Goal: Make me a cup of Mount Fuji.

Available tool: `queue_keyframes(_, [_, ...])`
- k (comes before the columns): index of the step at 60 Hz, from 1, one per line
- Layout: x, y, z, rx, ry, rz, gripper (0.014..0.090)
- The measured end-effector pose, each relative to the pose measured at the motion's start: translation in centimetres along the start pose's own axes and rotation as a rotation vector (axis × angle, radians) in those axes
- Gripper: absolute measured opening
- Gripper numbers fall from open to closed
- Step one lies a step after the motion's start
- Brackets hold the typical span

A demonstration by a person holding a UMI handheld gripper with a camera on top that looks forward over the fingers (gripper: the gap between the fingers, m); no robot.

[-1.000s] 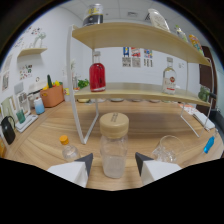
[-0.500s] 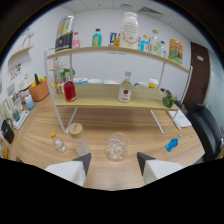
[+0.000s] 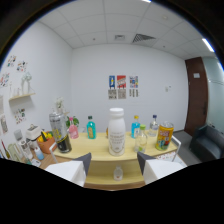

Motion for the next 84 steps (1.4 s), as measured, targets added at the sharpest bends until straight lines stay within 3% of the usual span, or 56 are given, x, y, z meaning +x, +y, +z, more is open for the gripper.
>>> queue_keyframes(7, [0.5,-3.7,3.8,0.122,0.018,-0.031,0.0858])
queue_keyframes(20, [0.6,-3.5,10.6,0.124,0.010,-0.036,0.0771])
queue_keyframes(26, [0.4,-2.1,12.7,0.066,-0.007,-0.011,0.0693])
queue_keyframes(31, [1.0,-1.9,13.5,0.067,0.017,0.000,0.0506])
queue_keyframes(47, [1.1,-2.3,12.9,0.051,0.002,0.003,0.0482])
queue_keyframes(66, [1.9,-5.6,4.4,0.165,-0.069,0.053,0.0483])
queue_keyframes(73, [4.0,-2.6,2.4,0.159,-0.051,0.033,0.0482])
queue_keyframes(84, [7.8,6.8,2.3,0.045,-0.006,0.031,0.0482])
